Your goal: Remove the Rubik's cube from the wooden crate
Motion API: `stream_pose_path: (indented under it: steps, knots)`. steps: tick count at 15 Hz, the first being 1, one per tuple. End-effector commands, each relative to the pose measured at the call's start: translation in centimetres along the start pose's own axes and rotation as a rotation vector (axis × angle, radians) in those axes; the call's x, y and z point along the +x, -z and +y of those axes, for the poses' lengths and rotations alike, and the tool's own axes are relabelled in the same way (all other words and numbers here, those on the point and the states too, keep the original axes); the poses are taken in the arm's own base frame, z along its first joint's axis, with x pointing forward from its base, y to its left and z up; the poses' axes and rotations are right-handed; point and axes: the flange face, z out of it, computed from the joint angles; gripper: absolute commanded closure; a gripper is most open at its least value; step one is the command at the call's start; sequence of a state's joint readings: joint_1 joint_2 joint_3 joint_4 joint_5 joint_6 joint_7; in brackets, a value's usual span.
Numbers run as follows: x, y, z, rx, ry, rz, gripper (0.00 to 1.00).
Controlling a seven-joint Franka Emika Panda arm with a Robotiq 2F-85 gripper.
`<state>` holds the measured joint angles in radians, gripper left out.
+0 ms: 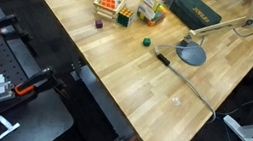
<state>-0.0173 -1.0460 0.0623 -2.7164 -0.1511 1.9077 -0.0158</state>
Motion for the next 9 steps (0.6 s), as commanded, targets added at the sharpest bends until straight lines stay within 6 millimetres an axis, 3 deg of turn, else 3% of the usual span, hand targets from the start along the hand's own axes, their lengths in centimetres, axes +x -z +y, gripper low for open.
stream_pose_path:
  steps: [1,9]
  knots:
    - [0.03,0.08,0.00,0.000,0.000,-0.001,0.00]
    - [0.29,-0.09,-0.02,0.011,0.009,-0.006,0.00]
